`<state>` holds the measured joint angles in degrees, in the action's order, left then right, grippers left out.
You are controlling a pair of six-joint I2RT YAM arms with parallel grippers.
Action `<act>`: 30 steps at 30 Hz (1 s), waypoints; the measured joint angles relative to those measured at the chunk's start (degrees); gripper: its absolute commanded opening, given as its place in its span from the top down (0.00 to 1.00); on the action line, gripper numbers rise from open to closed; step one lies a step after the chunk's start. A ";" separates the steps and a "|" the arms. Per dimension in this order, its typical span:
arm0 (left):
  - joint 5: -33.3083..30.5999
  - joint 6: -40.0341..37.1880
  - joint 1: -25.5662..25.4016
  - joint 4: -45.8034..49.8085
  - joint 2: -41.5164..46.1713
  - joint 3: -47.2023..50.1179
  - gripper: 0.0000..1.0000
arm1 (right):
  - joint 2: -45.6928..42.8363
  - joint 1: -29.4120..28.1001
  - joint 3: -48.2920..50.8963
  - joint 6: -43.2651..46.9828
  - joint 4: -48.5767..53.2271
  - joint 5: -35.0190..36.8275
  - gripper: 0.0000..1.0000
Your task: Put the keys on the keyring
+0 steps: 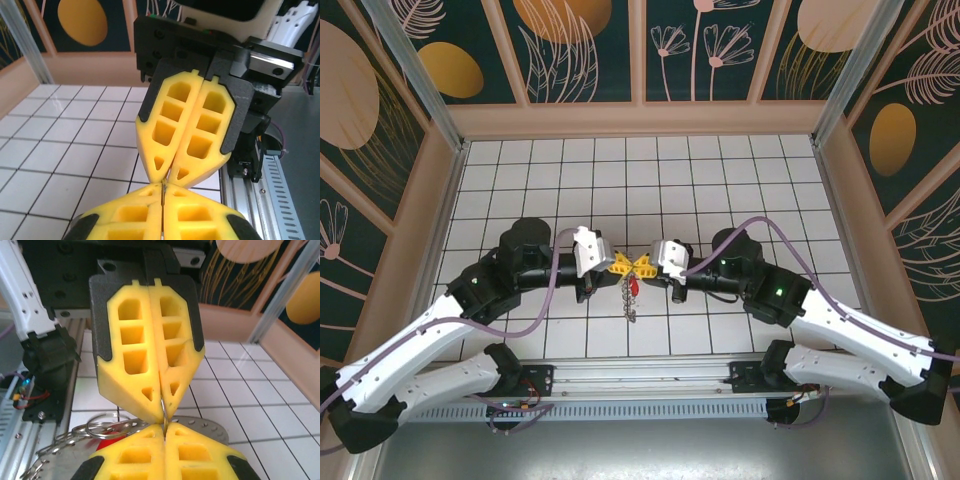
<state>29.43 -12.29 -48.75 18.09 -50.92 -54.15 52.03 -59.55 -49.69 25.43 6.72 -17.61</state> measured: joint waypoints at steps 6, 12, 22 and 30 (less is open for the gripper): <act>-1.27 -0.20 0.11 3.39 -1.22 0.00 1.00 | 2.29 -1.75 -0.85 1.73 3.45 4.22 1.00; -0.17 1.18 0.11 -1.09 2.25 3.82 1.00 | 1.97 -2.29 -0.85 1.70 2.89 3.56 0.96; 6.25 6.49 0.04 -15.41 7.63 9.84 1.00 | -1.22 -2.60 -0.39 1.27 -1.09 -2.23 0.82; 8.31 9.05 0.00 -20.79 9.33 12.55 1.00 | -1.64 -2.60 -0.02 0.83 -2.03 -4.15 0.79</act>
<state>37.74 -3.25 -48.75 -2.70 -41.58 -41.60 50.39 -62.15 -49.71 26.26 4.69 -21.76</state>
